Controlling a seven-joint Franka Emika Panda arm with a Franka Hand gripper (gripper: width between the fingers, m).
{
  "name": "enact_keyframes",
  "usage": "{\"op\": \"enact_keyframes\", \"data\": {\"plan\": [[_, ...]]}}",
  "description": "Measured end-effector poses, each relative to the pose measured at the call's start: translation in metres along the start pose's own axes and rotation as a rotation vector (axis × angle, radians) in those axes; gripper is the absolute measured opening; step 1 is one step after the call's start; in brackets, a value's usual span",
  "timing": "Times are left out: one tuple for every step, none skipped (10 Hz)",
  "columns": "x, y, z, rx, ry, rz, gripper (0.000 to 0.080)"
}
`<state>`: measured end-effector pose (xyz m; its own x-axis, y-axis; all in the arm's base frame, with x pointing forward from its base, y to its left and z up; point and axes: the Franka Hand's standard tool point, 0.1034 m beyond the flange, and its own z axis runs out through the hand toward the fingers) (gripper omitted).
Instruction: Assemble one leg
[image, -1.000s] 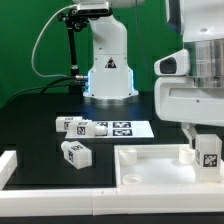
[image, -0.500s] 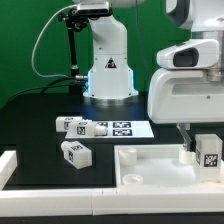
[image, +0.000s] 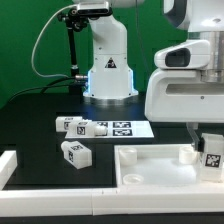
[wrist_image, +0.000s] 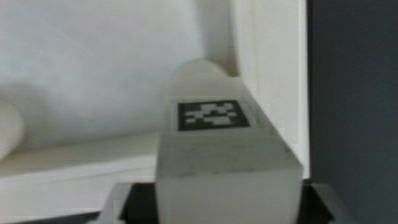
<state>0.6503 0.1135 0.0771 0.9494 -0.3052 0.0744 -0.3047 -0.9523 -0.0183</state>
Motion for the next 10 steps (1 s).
{"op": "enact_keyframes", "data": {"plan": [[-0.0005,0.0017,0.0009,-0.004,0.004,0.123,0.0289],[-0.0006,0.0035,0.0014,-0.007,0.008,0.243,0.0289],[-0.0005,0.0057,0.0017,-0.005,0.005,0.41,0.0289],[-0.0008,0.0092,0.0018,0.011,-0.023,0.607,0.0289],[-0.003,0.01,0.0021,0.024,-0.066,0.784,0.0289],[-0.0034,0.0106,0.0017,0.034,-0.106,0.991,0.0289],[-0.0037,0.011,0.0022,0.034,-0.115,1.128,0.0289],[-0.0038,0.0112,0.0022,0.034,-0.12,1.183,0.0289],[-0.0038,0.0112,0.0023,0.033,-0.118,1.17,0.0289],[-0.0033,0.0094,0.002,0.039,-0.109,1.091,0.0289]]}}
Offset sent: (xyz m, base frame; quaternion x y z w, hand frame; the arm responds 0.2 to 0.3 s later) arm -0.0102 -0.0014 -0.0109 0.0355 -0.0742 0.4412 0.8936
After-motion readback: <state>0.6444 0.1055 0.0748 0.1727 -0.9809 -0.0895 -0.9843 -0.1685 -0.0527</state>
